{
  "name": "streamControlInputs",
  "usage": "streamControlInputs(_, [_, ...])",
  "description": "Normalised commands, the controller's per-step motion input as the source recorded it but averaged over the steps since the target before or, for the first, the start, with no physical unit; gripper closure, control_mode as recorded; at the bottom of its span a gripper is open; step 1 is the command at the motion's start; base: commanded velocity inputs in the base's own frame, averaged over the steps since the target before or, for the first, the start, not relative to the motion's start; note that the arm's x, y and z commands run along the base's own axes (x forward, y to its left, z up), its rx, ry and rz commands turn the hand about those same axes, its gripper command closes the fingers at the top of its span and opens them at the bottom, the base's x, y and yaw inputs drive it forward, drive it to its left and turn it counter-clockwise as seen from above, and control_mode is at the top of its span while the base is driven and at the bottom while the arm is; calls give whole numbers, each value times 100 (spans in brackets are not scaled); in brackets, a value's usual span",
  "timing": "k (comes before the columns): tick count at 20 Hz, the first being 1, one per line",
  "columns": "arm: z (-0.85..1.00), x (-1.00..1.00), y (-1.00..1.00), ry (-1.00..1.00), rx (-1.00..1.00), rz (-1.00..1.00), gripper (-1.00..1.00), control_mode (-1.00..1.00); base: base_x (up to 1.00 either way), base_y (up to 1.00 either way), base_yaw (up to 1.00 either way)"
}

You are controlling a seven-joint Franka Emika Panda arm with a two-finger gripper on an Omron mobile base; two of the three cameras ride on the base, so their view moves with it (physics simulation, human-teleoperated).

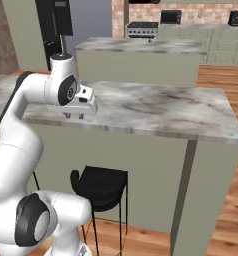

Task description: Place the garlic in the correct fridge rack based on whether it is a fruit or vegetable. Finally, close the fridge door.

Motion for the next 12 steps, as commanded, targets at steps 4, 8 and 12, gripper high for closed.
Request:
streamControlInputs(4, [0,0,0,0,0,0,-100,100,-17,-39,-1])
streamControlInputs(8, [0,0,0,0,0,0,-100,100,0,-100,-2])
streamControlInputs(12, [0,0,0,0,0,0,-100,100,0,-100,-6])
